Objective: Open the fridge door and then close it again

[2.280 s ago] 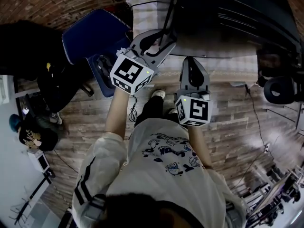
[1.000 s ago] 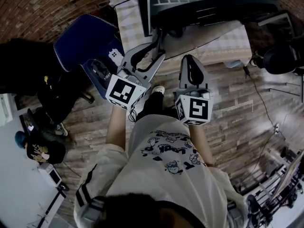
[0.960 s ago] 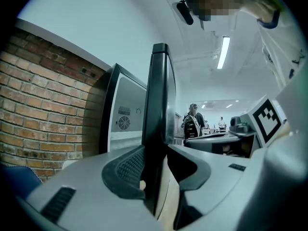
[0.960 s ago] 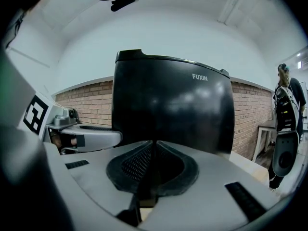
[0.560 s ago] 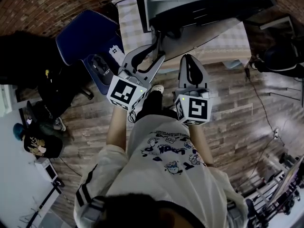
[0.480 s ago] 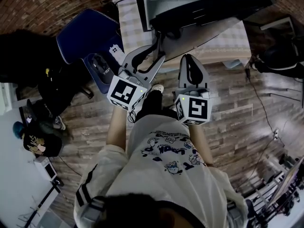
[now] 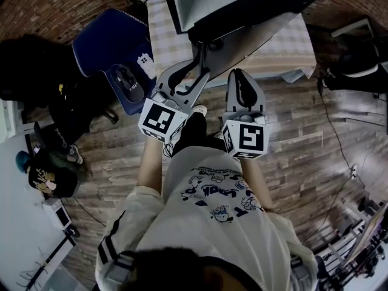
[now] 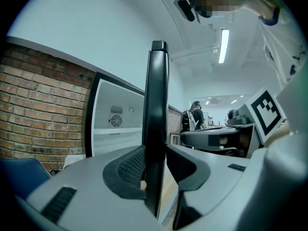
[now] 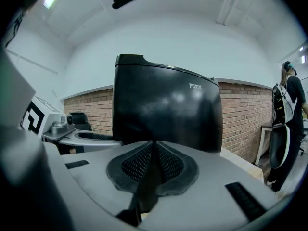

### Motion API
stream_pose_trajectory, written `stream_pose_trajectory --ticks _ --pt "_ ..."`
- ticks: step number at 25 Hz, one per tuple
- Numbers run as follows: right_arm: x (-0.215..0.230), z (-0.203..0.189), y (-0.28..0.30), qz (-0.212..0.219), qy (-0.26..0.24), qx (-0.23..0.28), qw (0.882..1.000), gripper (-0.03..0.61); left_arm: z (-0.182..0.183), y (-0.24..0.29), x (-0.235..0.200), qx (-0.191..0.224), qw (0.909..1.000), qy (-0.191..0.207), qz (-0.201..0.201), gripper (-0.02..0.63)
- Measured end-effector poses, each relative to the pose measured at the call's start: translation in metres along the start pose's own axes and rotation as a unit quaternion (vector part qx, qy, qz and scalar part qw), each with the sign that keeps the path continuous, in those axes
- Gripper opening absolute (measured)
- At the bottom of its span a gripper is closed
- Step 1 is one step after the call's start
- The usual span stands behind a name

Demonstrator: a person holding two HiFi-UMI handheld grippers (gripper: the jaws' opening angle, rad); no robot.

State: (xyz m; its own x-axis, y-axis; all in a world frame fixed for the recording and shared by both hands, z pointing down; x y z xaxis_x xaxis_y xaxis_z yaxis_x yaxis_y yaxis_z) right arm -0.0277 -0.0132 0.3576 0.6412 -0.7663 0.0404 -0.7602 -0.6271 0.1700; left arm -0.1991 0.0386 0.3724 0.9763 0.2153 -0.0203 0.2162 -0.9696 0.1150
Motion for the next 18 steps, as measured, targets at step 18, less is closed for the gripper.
stream_pose_trajectory --ticks 18 --pt "0.022 -0.017 -0.100 -0.028 0.008 0.000 1.000 0.041 -0.006 -0.018 0.100 0.007 0.9992 0.014 -0.036 0.133"
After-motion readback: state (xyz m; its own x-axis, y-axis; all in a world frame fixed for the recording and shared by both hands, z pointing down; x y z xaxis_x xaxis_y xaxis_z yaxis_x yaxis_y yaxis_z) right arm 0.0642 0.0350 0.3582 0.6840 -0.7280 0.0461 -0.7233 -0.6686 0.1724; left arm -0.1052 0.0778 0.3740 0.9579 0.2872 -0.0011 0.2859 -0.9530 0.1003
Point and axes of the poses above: the fingertips, and each gripper's own axes: y forward along the fingers, x to its right, z out of its top, the point moved 10 cm from there along -y, backward along the fingers, and after that the axes turned 5 degrees about z, right-handed, at the moved point
